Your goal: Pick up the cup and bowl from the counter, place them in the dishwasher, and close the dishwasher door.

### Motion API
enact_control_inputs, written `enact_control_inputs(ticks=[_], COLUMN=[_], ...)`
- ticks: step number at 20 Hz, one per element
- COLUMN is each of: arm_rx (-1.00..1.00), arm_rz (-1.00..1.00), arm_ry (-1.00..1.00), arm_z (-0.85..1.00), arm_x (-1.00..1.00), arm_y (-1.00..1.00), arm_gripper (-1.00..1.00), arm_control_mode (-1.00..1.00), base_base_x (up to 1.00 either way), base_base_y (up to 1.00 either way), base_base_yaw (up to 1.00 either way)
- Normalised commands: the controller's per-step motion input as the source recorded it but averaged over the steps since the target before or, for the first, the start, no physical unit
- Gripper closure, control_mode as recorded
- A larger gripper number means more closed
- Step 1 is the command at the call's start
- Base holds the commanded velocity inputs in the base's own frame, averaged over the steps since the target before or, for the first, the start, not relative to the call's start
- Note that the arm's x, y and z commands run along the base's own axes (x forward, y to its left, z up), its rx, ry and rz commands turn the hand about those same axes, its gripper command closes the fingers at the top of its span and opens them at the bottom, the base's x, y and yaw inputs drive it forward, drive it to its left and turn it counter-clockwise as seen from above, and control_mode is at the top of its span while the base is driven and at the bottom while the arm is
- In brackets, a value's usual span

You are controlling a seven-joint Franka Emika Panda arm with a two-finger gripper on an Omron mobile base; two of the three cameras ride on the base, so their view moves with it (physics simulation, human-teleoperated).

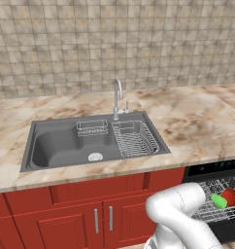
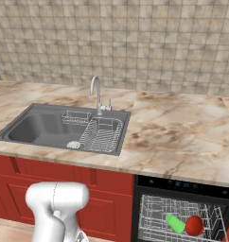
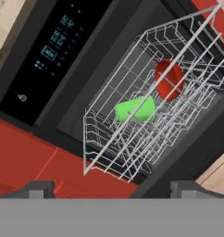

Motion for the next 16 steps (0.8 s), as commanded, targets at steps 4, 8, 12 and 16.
enact_control_inputs(ticks=[4, 8, 12, 16], arm_rx=[0.07, 0.07, 0.09, 0.09], arm_rz=[0.00, 0.00, 0.00, 0.00], arm_ry=[-0.14, -0.11, -0.09, -0.10], arm_z=[-0.08, -0.27, -0.42, -0.43], arm_x=[-0.29, -0.11, -0.03, -0.09], arm_y=[0.00, 0.00, 0.00, 0.00], arm_gripper=[-1.00, -1.00, -1.00, -1.00], arm_control_mode=[-1.00, -1.00, -1.00, -1.00], base_base_x=[0.00, 0.00, 0.00, 0.00], base_base_y=[0.00, 0.00, 0.00, 0.00], base_base_yaw=[0.00, 0.00, 0.00, 0.00])
